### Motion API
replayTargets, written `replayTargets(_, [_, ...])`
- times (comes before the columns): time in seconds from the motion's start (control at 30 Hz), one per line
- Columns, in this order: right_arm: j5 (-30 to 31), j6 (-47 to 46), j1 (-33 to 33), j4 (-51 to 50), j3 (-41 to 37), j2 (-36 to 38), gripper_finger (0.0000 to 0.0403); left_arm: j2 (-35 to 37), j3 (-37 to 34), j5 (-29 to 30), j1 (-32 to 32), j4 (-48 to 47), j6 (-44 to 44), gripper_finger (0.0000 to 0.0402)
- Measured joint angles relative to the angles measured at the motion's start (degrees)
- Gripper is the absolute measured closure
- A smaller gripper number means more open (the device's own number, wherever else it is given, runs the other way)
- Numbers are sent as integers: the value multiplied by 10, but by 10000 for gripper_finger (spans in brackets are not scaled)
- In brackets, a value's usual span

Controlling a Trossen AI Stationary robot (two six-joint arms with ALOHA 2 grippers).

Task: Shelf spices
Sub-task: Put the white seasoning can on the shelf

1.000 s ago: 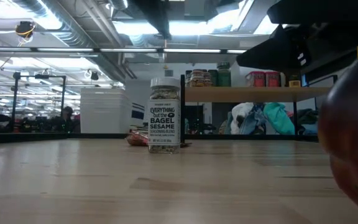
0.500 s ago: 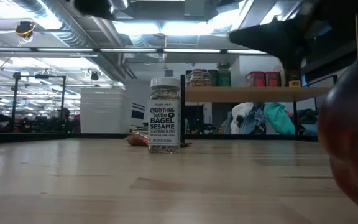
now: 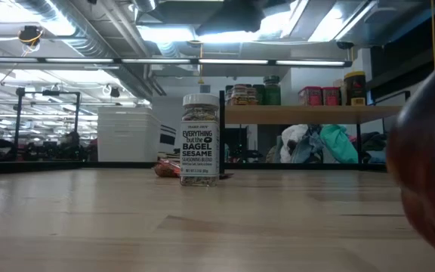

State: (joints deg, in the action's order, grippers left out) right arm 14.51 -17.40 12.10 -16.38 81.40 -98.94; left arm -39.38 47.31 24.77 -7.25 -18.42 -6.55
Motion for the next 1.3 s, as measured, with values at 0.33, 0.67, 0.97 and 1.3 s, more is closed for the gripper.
replayTargets(0.33, [-129, -31, -73, -245, 216, -114, 22, 9, -1, 5, 0, -142, 66, 147])
replayTargets(0.67, [-149, -7, -52, -380, 290, -218, 22, 18, -1, 5, 0, -139, 79, 147])
replayTargets(0.97, [-137, 13, -54, -387, 290, -236, 22, 19, -1, 6, 0, -139, 74, 147])
replayTargets(1.3, [-168, 23, -53, -377, 289, -277, 39, 19, -1, 6, 0, -139, 73, 147])
